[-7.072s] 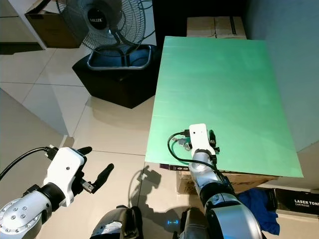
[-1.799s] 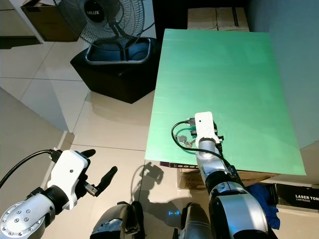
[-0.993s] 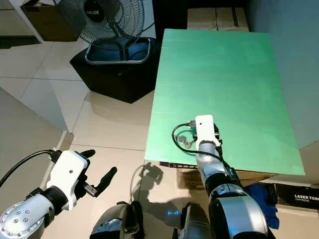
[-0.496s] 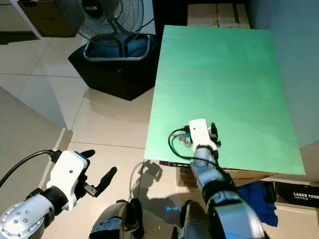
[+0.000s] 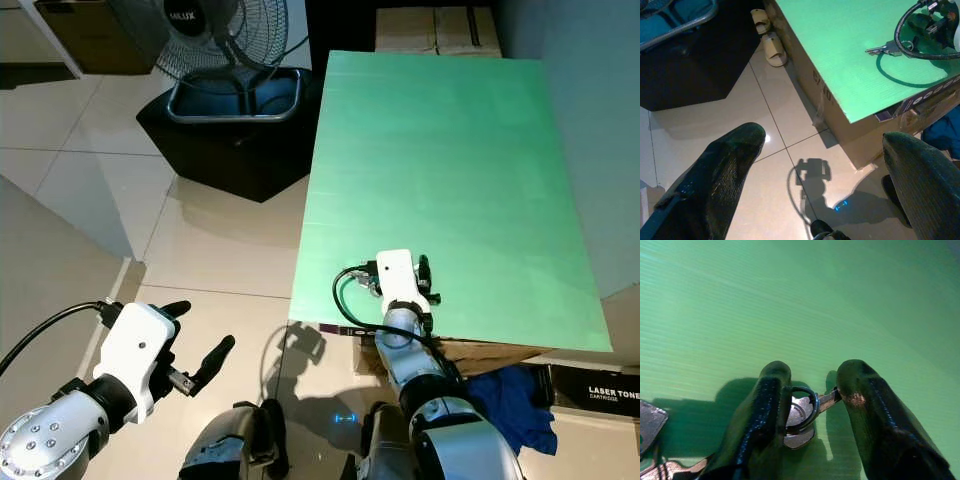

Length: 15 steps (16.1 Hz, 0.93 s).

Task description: Hang keys on a hook

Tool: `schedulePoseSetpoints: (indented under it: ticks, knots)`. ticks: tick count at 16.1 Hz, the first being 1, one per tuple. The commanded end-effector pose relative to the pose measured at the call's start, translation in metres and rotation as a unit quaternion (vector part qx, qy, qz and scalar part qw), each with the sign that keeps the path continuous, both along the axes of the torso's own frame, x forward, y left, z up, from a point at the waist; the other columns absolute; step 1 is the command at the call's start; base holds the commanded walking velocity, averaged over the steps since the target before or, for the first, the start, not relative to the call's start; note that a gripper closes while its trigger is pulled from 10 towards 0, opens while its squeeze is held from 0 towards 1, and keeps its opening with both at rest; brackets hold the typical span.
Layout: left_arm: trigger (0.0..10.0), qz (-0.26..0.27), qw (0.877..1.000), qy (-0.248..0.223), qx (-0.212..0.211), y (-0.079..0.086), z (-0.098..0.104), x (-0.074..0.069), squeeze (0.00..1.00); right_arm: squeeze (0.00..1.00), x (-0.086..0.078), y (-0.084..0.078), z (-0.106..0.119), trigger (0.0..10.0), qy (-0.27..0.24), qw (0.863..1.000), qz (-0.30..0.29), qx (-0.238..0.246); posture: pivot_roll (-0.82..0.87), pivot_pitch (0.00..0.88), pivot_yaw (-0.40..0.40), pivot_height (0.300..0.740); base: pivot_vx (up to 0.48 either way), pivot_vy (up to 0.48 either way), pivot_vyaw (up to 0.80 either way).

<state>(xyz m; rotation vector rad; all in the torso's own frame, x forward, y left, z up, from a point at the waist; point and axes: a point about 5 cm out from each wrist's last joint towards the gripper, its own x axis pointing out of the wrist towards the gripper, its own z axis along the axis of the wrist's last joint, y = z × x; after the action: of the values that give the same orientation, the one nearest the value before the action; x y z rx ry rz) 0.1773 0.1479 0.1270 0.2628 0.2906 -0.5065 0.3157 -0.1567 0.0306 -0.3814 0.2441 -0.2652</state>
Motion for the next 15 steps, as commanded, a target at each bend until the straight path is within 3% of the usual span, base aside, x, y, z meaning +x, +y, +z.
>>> schedulePoseSetpoints:
  ticks: [1, 8, 12, 15]
  knots:
    - [10.0, -0.001, 1.000, 0.004, 0.005, 0.001, 0.001, -0.004, 0.00, 0.00, -0.020, -0.005, -0.026, 0.0, 0.067, 0.998, -0.015, 0.012, 0.07, 0.316, 0.128, 0.713, 0.000, 0.000, 0.00]
    - [10.0, -0.001, 1.000, 0.003, 0.003, -0.002, -0.001, -0.002, 0.00, 0.00, -0.011, -0.007, -0.014, 0.0, 0.035, 0.999, -0.017, 0.013, 0.06, 0.323, 0.128, 0.713, 0.000, 0.000, 0.00]
    - [10.0, -0.001, 1.000, 0.003, 0.003, -0.002, -0.002, -0.001, 0.00, 0.00, 0.010, 0.000, 0.015, 0.0, -0.033, 0.999, -0.001, 0.014, 0.06, 0.319, 0.128, 0.713, 0.000, 0.000, 0.00]
    - [10.0, -0.001, 1.000, 0.001, 0.001, -0.003, -0.002, 0.000, 0.00, 0.00, 0.019, 0.003, 0.028, 0.0, -0.056, 0.998, 0.011, 0.014, 0.05, 0.313, 0.125, 0.713, 0.000, 0.000, 0.00]
